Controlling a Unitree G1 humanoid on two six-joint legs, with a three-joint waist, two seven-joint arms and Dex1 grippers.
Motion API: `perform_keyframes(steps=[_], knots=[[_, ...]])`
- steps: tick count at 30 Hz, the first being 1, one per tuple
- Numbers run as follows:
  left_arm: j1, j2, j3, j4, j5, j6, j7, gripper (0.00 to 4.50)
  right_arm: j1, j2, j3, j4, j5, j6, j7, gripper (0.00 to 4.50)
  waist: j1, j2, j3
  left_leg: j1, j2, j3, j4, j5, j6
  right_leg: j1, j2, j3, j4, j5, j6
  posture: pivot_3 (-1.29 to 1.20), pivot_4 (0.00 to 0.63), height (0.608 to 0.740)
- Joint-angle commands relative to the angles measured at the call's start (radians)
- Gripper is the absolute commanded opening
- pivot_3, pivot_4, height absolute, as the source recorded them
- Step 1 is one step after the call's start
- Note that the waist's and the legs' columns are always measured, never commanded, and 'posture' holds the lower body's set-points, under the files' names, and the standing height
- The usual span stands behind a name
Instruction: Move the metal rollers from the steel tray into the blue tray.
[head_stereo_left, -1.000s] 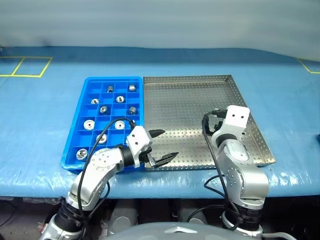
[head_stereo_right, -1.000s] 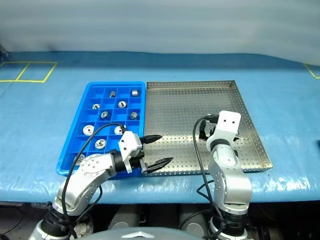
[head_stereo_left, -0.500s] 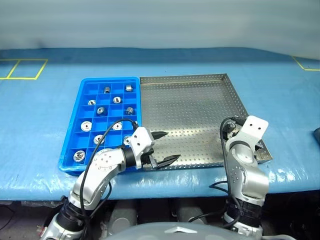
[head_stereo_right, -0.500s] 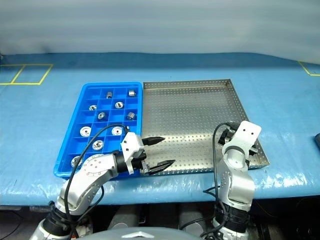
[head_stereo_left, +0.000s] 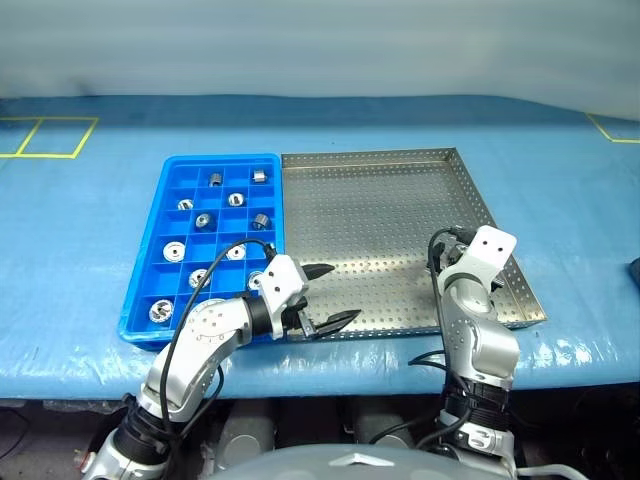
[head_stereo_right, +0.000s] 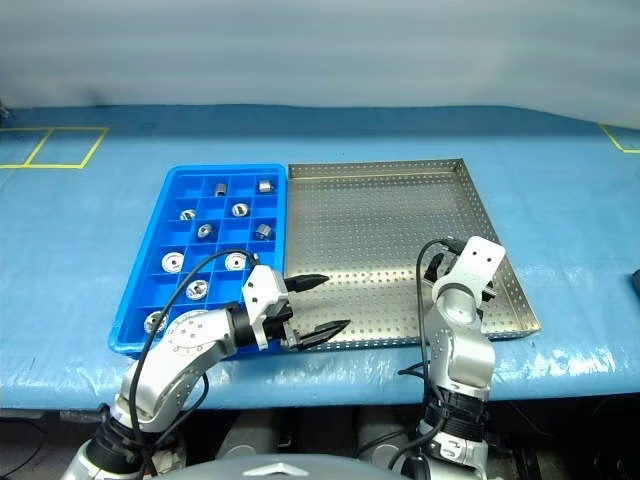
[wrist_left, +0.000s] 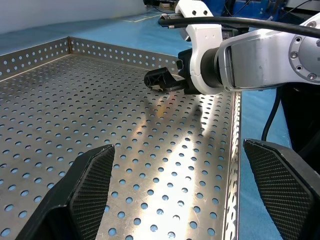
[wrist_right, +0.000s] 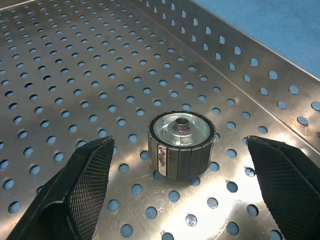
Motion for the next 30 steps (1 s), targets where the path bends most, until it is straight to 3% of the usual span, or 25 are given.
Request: perform_keyframes(steps=[1, 4, 7, 14, 23, 30], knots=[[-0.001, -0.005, 0.002, -0.024, -0.014, -0.008, 0.0, 4.5, -0.029, 0.022, 0.008, 0.006, -0.017, -0.04, -0.027, 4.47, -0.001, 0.0, 0.0, 0.0, 0.0, 0.0, 0.0, 0.0, 0.0, 0.0, 0.0, 0.0, 0.0, 0.0, 0.0, 0.07, 0.15, 0.74], [0.001, -0.005, 0.003, -0.025, -0.013, -0.008, 0.002, 4.5, -0.032, 0.011, 0.028, 0.026, -0.054, -0.059, -0.046, 4.47, 0.0, 0.0, 0.0, 0.0, 0.0, 0.0, 0.0, 0.0, 0.0, 0.0, 0.0, 0.0, 0.0, 0.0, 0.0, 0.08, 0.15, 0.74], [0.005, -0.006, 0.005, -0.026, -0.013, -0.009, 0.006, 4.5, -0.03, 0.008, 0.034, 0.035, -0.068, -0.065, -0.051, 3.91, 0.001, 0.0, 0.0, 0.0, 0.0, 0.0, 0.0, 0.0, 0.0, 0.0, 0.0, 0.0, 0.0, 0.0, 0.0, 0.08, 0.15, 0.74], [0.01, -0.01, 0.005, -0.027, -0.011, -0.015, 0.017, 4.5, -0.034, 0.014, 0.022, 0.035, -0.063, -0.064, -0.055, 1.69, 0.002, 0.0, 0.0, 0.0, 0.0, 0.0, 0.0, 0.0, 0.0, 0.0, 0.0, 0.001, 0.0, 0.0, 0.0, 0.1, 0.15, 0.74], [0.019, -0.012, 0.008, -0.03, -0.009, -0.022, 0.028, 4.5, 0.03, 0.032, 0.048, -0.054, -0.064, -0.01, -0.048, 1.68, 0.007, 0.0, 0.0, 0.0, 0.0, 0.0, 0.0, 0.0, 0.0, 0.0, 0.0, 0.001, 0.0, 0.0, 0.0, 0.11, 0.15, 0.74], [0.043, -0.022, 0.044, -0.045, -0.006, -0.037, 0.067, 4.5, 0.073, -0.023, 0.209, -0.24, -0.05, 0.098, 0.086, 1.68, 0.003, 0.0, 0.0, 0.001, 0.001, 0.0, 0.0, 0.0, 0.0, 0.0, 0.0, 0.001, 0.001, 0.0, 0.0, 0.13, 0.15, 0.74]])
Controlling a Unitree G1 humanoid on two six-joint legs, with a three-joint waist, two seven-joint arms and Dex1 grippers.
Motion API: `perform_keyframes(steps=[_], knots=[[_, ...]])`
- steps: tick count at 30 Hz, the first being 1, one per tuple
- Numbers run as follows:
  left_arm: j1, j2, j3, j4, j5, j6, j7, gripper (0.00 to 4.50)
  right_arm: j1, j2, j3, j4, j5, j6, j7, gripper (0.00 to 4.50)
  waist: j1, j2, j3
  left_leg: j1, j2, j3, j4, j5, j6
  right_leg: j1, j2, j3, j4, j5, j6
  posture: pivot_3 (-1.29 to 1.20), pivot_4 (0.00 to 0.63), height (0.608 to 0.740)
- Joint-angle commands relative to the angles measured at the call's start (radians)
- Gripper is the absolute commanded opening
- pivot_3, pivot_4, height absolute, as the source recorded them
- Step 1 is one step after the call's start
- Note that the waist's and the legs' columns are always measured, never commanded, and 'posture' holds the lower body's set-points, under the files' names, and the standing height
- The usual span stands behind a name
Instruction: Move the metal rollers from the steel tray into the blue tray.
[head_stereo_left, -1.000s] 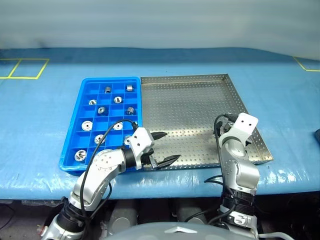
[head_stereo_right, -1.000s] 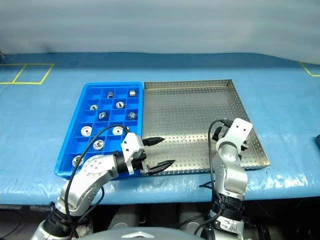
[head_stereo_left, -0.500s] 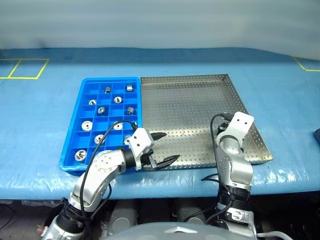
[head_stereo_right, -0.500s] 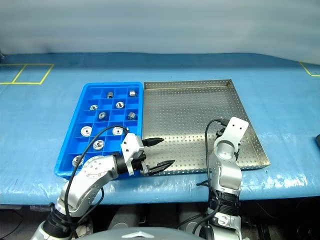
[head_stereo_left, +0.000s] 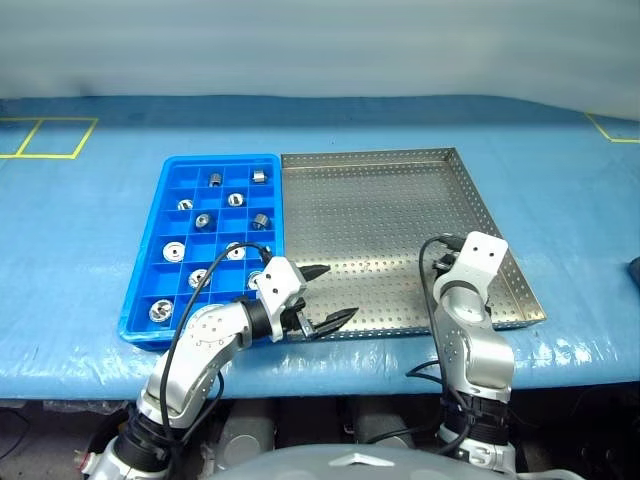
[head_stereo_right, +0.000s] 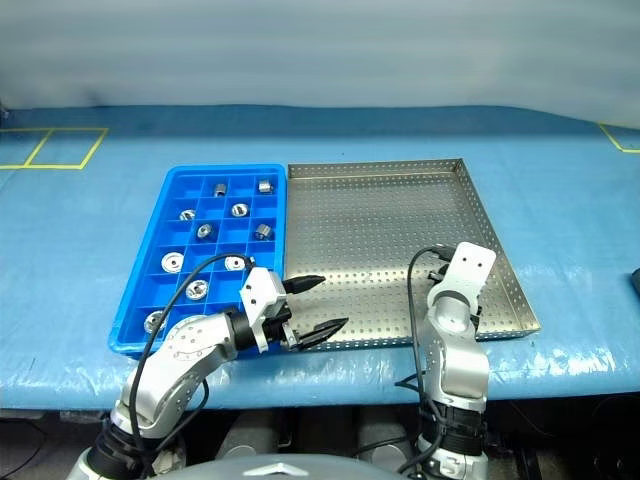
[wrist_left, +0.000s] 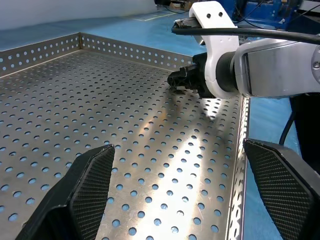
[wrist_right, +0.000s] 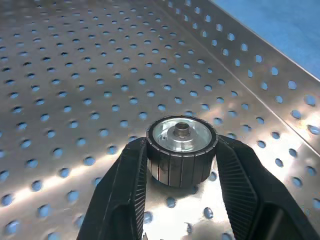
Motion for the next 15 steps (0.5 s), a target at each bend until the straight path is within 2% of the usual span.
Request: perform_keyframes(steps=[1, 8, 15], knots=[[0.007, 0.0, 0.048, -0.049, -0.002, -0.033, 0.026, 4.5, -0.027, -0.033, 0.085, -0.114, 0.007, 0.035, 0.084, 1.68, 0.002, 0.0, 0.0, 0.0, 0.0, 0.0, 0.0, 0.0, 0.0, 0.0, 0.0, 0.0, 0.0, 0.0, 0.0, 0.15, 0.15, 0.74], [0.043, -0.013, 0.196, -0.088, 0.024, -0.092, 0.159, 4.5, -0.163, -0.165, 0.243, -0.163, 0.074, 0.135, 0.332, 1.68, 0.036, 0.0, 0.0, 0.0, 0.0, 0.0, 0.001, 0.0, 0.0, 0.001, 0.0, -0.001, 0.0, 0.0, 0.0, 0.26, 0.15, 0.74], [0.183, 0.051, 0.339, -0.189, -0.032, -0.043, 0.172, 4.5, -0.29, -0.183, 0.373, -0.121, 0.131, 0.134, 0.501, 1.68, 0.083, -0.001, 0.001, -0.001, -0.001, -0.003, -0.001, 0.0, 0.0, 0.001, 0.0, -0.003, -0.001, -0.001, -0.001, 0.38, 0.15, 0.74]])
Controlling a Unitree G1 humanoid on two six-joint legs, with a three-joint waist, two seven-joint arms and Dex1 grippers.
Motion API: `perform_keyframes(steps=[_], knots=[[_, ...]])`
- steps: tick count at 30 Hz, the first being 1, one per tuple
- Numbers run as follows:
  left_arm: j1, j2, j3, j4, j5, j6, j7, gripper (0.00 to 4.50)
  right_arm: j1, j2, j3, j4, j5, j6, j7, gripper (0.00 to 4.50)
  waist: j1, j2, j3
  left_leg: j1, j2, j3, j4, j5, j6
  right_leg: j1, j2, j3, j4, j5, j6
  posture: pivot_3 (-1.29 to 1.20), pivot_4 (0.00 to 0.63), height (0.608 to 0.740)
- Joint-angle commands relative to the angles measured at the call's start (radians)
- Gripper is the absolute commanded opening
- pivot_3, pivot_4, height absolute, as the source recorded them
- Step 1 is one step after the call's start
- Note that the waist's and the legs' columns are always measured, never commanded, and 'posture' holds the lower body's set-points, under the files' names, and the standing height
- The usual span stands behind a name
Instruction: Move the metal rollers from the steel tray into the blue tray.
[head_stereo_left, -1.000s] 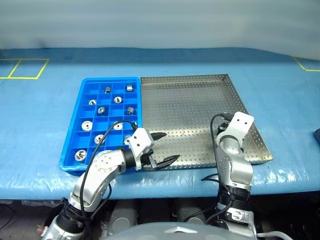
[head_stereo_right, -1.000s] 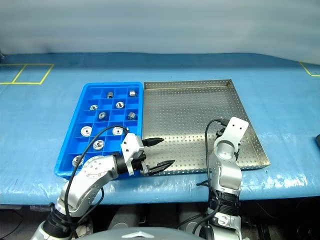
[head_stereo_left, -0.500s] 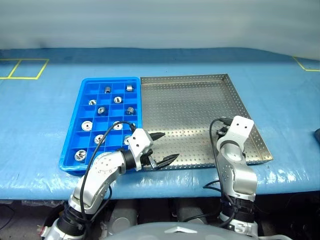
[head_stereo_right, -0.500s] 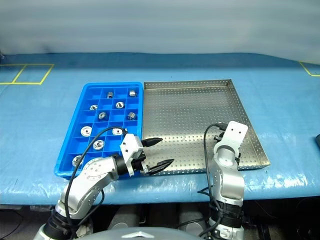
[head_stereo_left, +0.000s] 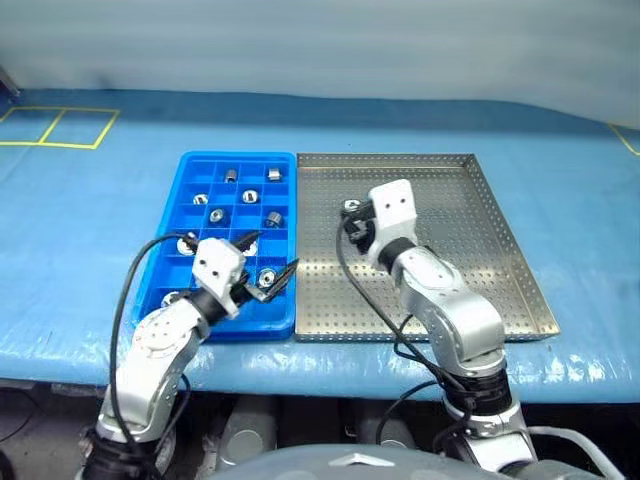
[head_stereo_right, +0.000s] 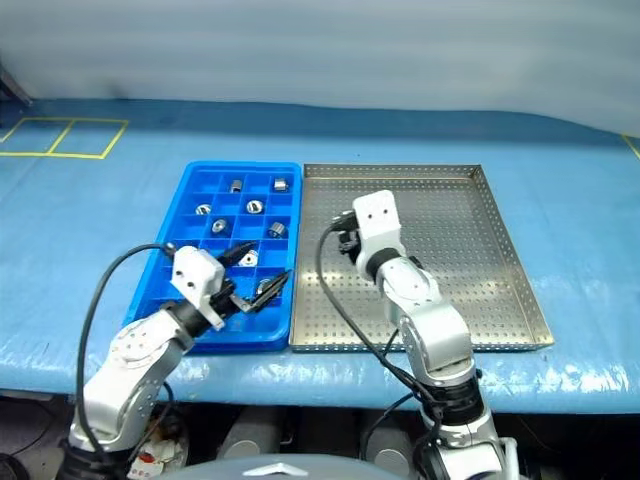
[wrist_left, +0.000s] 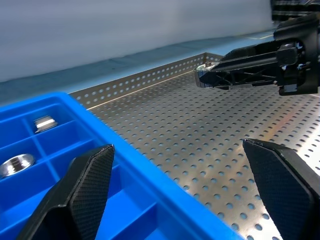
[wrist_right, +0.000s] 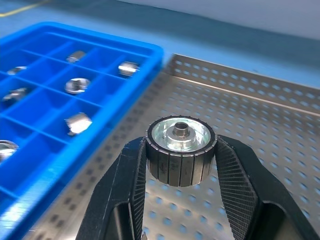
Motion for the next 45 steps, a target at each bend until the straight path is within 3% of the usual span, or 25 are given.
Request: perform_keyframes(steps=[1, 6, 12, 26, 34, 35, 41, 45], knots=[[0.062, 0.031, 0.078, -0.108, -0.047, 0.019, -0.005, 4.5, -0.047, 0.014, 0.048, -0.004, 0.039, -0.02, 0.074, 1.68, 0.018, -0.001, 0.0, 0.0, 0.0, 0.0, 0.0, 0.0, 0.0, 0.0, 0.0, -0.001, 0.0, 0.0, 0.0, 0.39, 0.15, 0.74], [0.19, 0.074, 0.184, -0.195, -0.094, 0.074, -0.005, 4.5, -0.059, 0.044, 0.155, 0.024, 0.088, -0.027, 0.175, 1.68, 0.053, -0.001, 0.0, -0.001, 0.002, 0.0, 0.0, 0.0, 0.0, 0.0, -0.002, -0.002, -0.001, 0.0, 0.0, 0.46, 0.15, 0.74], [0.295, 0.131, 0.213, -0.262, -0.101, 0.115, -0.021, 4.5, -0.066, 0.038, 0.266, 0.082, 0.087, -0.074, 0.268, 1.68, 0.096, -0.002, 0.0, -0.001, 0.002, 0.0, 0.0, 0.0, -0.001, -0.001, -0.004, -0.004, -0.002, 0.0, 0.0, 0.51, 0.15, 0.74], [0.325, 0.159, 0.217, -0.287, -0.12, 0.149, -0.033, 4.5, -0.01, -0.023, 0.253, 0.069, 0.122, -0.049, 0.336, 1.68, 0.2, -0.002, 0.0, -0.008, 0.0, 0.003, -0.002, -0.002, -0.004, -0.012, -0.002, -0.006, -0.005, -0.001, -0.002, 0.51, 0.15, 0.74], [0.294, 0.159, 0.213, -0.276, -0.133, 0.151, -0.043, 4.5, 0.034, -0.054, 0.24, 0.029, 0.137, -0.006, 0.336, 1.68, 0.235, -0.002, 0.0, -0.008, 0.001, 0.005, -0.002, -0.003, -0.005, -0.013, -0.001, -0.007, -0.005, -0.002, -0.002, 0.49, 0.15, 0.74], [0.292, 0.16, 0.213, -0.276, -0.132, 0.151, -0.044, 4.5, 0.037, -0.056, 0.237, 0.027, 0.137, -0.003, 0.336, 2.41, 0.24, -0.002, 0.0, -0.008, 0.001, 0.005, -0.002, -0.003, -0.005, -0.013, -0.001, -0.007, -0.005, -0.002, -0.002, 0.49, 0.15, 0.74], [0.263, 0.167, 0.204, -0.259, -0.132, 0.154, -0.057, 4.5, 0.043, -0.077, 0.203, -0.001, 0.137, -0.006, 0.335, 4.34, 0.254, -0.003, 0.0, -0.009, 0.0, 0.005, -0.002, -0.003, -0.006, -0.013, -0.001, -0.008, -0.006, -0.002, -0.002, 0.46, 0.15, 0.74], [0.211, 0.179, 0.188, -0.228, -0.127, 0.153, -0.067, 4.5, 0.043, -0.102, 0.159, -0.033, 0.138, -0.042, 0.336, 4.47, 0.254, -0.003, -0.001, -0.009, 0.0, 0.005, -0.002, -0.003, -0.006, -0.013, -0.001, -0.008, -0.005, -0.002, -0.002, 0.41, 0.15, 0.74]])
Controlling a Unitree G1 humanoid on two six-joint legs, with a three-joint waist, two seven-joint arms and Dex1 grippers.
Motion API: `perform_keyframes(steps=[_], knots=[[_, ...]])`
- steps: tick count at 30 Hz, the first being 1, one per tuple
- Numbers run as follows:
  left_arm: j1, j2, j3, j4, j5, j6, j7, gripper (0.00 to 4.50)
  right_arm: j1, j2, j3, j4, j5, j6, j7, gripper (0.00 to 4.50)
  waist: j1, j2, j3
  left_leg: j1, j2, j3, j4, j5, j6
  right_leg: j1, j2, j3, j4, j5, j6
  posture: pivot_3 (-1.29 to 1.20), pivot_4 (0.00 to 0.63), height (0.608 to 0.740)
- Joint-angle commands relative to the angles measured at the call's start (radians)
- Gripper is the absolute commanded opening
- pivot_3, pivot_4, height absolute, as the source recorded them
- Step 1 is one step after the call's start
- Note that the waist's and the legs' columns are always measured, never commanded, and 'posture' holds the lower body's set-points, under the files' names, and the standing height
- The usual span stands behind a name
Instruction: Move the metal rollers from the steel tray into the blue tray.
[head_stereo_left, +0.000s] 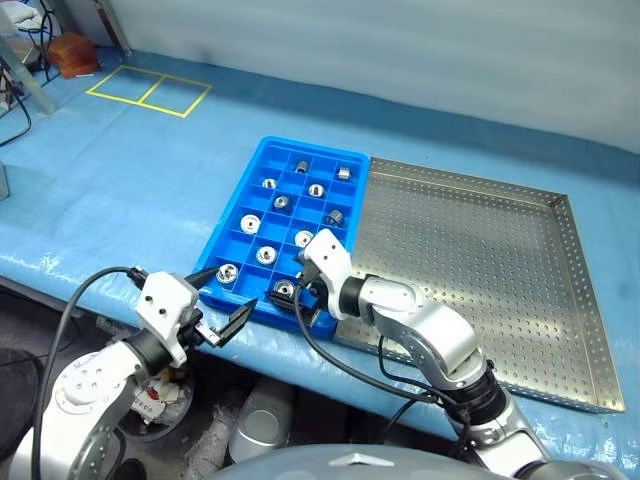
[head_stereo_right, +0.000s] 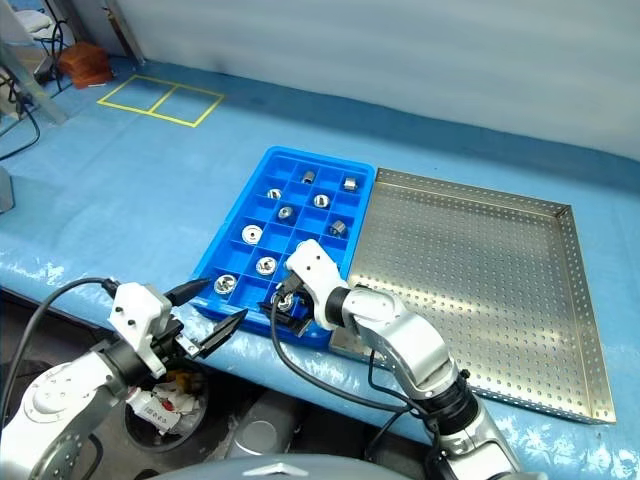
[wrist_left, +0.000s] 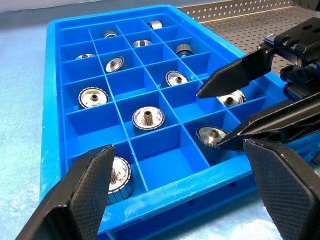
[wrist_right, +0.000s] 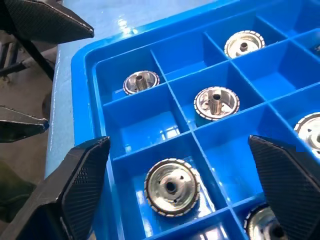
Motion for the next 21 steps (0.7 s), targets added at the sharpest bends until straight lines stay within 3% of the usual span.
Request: perform_keyframes(steps=[1, 9, 21], knots=[[-0.049, 0.016, -0.018, 0.023, -0.005, -0.007, -0.021, 4.5, 0.0, -0.017, -0.058, -0.07, 0.004, -0.048, -0.003, 4.47, -0.003, 0.0, 0.0, 0.0, 0.0, 0.0, 0.0, 0.0, 0.0, 0.0, 0.0, 0.0, 0.0, 0.0, 0.0, 0.39, 0.15, 0.74], [-0.304, 0.038, -0.13, 0.215, 0.054, -0.025, -0.066, 4.5, 0.115, -0.087, -0.187, -0.194, -0.02, -0.059, -0.082, 4.47, -0.032, -0.001, -0.001, -0.001, -0.001, -0.001, 0.001, 0.0, 0.0, 0.001, 0.0, 0.0, 0.0, 0.0, 0.0, 0.22, 0.15, 0.74], [-0.613, -0.086, -0.306, 0.506, 0.151, -0.159, -0.112, 4.5, 0.363, -0.099, -0.371, -0.367, -0.094, -0.045, -0.25, 4.47, -0.262, -0.001, -0.001, 0.005, -0.001, -0.003, 0.007, 0.0, 0.001, 0.015, 0.001, 0.002, 0.002, 0.001, 0.002, 0.01, 0.15, 0.74]])
